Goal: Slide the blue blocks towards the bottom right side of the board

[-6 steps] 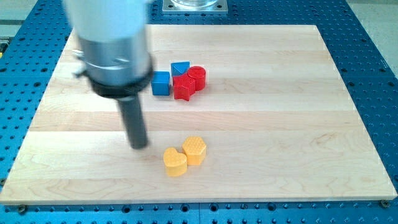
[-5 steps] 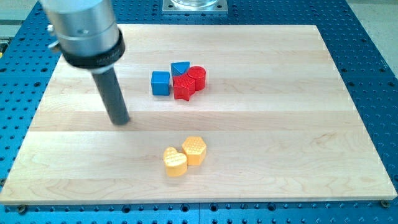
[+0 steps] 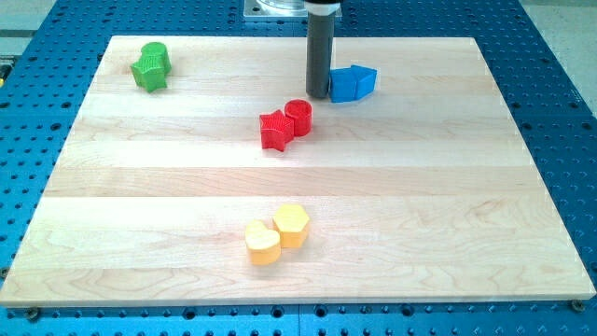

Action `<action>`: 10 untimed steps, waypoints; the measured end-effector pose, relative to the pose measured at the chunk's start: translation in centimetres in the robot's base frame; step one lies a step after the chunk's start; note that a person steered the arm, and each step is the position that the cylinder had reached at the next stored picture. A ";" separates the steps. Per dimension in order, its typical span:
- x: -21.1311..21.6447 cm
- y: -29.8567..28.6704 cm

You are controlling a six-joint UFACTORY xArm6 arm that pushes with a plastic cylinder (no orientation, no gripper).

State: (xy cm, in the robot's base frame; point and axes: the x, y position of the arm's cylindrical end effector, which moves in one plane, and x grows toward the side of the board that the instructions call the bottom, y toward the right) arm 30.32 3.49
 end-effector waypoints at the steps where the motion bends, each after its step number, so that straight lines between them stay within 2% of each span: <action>1: -1.1 5.0; 3: 0.3 14.4; 4: 2.5 17.9; 5: 4.7 19.1; 6: 3.7 20.2; 7: 7.1 21.4; 8: 12.8 21.4; 9: 11.3 20.4; 10: 13.1 15.1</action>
